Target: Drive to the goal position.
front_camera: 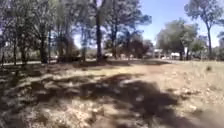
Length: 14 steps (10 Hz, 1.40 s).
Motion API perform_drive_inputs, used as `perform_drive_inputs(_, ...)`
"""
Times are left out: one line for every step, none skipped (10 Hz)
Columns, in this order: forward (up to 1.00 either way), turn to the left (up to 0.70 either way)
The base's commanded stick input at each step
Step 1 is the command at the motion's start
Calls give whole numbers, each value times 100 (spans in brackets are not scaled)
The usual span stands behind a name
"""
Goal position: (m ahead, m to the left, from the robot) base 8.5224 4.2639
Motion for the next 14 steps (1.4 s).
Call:
perform_drive_inputs(70,-24)
perform_drive_inputs(70,-28)
perform_drive_inputs(70,-32)
perform_drive_inputs(70,0)
perform_drive_inputs(70,0)
perform_drive_inputs(70,0)
perform_drive_inputs(70,0)
perform_drive_inputs(70,0)
perform_drive_inputs(70,0)
perform_drive_inputs(70,0)
perform_drive_inputs(70,0)
perform_drive_inputs(70,-8)
perform_drive_inputs(70,-21)
perform_drive_inputs(70,-34)
